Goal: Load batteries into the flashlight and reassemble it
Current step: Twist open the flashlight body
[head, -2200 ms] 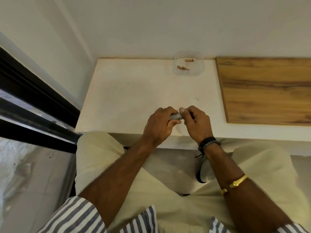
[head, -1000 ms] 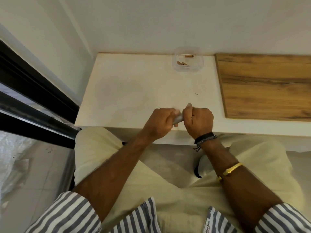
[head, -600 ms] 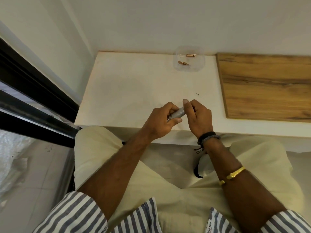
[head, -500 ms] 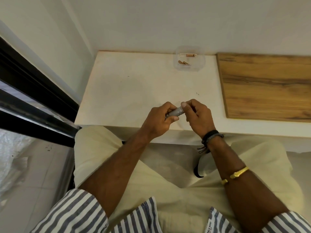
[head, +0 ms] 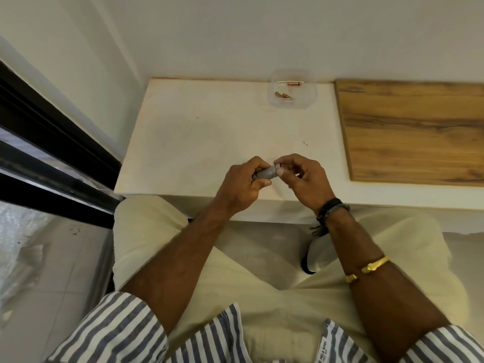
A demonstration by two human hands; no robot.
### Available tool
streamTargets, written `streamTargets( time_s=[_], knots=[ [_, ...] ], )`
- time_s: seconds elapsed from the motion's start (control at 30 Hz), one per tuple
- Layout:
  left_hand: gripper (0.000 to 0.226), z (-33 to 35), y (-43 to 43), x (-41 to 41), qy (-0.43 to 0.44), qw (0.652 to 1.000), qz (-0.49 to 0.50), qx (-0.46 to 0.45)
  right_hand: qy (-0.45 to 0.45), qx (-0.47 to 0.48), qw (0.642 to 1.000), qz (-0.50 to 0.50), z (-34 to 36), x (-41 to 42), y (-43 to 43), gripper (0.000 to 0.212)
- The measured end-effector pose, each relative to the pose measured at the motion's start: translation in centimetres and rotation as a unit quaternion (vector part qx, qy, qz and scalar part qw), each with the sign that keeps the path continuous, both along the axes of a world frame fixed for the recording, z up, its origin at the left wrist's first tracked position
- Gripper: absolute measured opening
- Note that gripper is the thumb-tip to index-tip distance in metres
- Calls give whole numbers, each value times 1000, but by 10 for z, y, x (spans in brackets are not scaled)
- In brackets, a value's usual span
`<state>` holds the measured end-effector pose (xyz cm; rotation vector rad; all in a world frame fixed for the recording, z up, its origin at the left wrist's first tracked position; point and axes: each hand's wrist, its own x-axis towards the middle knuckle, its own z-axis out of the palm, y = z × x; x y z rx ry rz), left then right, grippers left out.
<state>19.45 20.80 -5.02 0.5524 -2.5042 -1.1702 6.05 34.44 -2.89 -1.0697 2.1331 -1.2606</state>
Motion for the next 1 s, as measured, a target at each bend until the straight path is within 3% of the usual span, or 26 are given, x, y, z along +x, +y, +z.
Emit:
streamTargets(
  time_s=[0.13,0.2,0.23,0.3,0.47,0.63,0.7,0.77,0.83,1.0],
  knots=[
    [29,0,-1,1,-1,1000,1,-5,-38,-30,998,31,2,-4,4,39],
    [28,1,1,1,-2,1000,1,-5,-70,-15,997,-6,3,-2,1,31],
    [27,1,1,0,-1,1000,1,-5,-67,5,997,-30,2,-1,0,22],
    [25,1,2,1,-4,1000,-2,-7,-23,40,997,-58,1,3,-2,24],
    [25,1,0,2,-6,1000,2,-4,27,-2,1000,-15,-2,3,0,13],
    [28,2,-1,2,-7,1000,2,-13,-28,-32,999,25,3,-1,2,35],
    [27,2,1,1,-14,1000,0,-14,-53,-14,998,-21,5,1,-1,26],
    [26,1,2,1,-12,1000,-6,-18,-24,23,998,-59,6,4,-2,24],
    [25,2,2,2,-13,1000,-10,-22,15,37,998,-55,4,7,-3,29],
    [25,2,0,2,-3,1000,2,-14,20,-22,999,-13,2,5,-1,19]
  ],
)
